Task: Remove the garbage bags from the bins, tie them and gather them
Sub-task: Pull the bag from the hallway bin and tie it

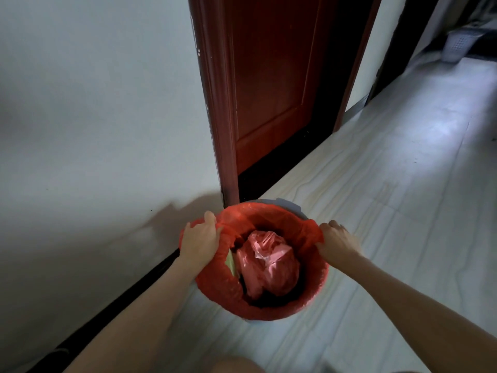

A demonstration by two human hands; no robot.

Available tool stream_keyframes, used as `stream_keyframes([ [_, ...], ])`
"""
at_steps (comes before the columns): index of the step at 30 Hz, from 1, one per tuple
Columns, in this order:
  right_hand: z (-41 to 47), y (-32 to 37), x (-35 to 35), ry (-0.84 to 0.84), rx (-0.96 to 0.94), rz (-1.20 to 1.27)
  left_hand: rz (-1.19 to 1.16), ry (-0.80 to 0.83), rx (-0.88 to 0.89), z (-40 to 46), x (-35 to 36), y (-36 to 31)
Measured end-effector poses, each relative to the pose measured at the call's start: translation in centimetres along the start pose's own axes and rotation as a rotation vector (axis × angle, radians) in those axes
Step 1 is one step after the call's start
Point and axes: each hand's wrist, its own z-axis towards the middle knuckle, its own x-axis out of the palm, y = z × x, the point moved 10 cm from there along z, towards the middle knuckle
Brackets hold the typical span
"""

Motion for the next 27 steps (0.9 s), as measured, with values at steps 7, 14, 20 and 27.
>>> stream_keyframes([
  [7,-2.5,-1.4,1.8,0.108,0.106,0.363,-0.004,0.180,-0.076,-2.9,0.3,0.4],
  [14,-3.0,3.1,4.0,0.188,0.061,0.416,0.221,0.499,0.077,-7.1,3.6,1.9],
  [20,-2.1,6.7,4.1,0.143,-0.013,0.188,0.302,0.418,0.027,-7.6,1.9,4.1],
  [27,-2.7,6.7,2.2,0.058,-0.019,-0.164,0.123,0.374,-0.309,-9.8,2.0,8.1],
])
